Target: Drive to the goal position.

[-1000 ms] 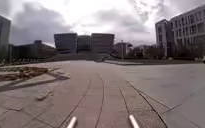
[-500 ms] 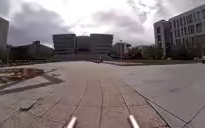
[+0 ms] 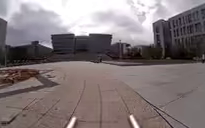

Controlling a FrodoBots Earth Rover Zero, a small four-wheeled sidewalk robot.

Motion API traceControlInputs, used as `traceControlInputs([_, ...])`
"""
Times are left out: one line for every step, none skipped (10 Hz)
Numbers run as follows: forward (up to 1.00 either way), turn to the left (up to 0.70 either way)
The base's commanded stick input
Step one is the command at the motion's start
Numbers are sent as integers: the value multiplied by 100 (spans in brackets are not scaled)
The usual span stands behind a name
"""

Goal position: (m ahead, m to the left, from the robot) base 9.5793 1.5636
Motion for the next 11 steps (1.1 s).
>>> traceControlInputs([70,4])
traceControlInputs([70,4])
traceControlInputs([70,4])
traceControlInputs([70,4])
traceControlInputs([70,4])
traceControlInputs([70,4])
traceControlInputs([70,4])
traceControlInputs([70,4])
traceControlInputs([70,4])
traceControlInputs([70,4])
traceControlInputs([70,4])
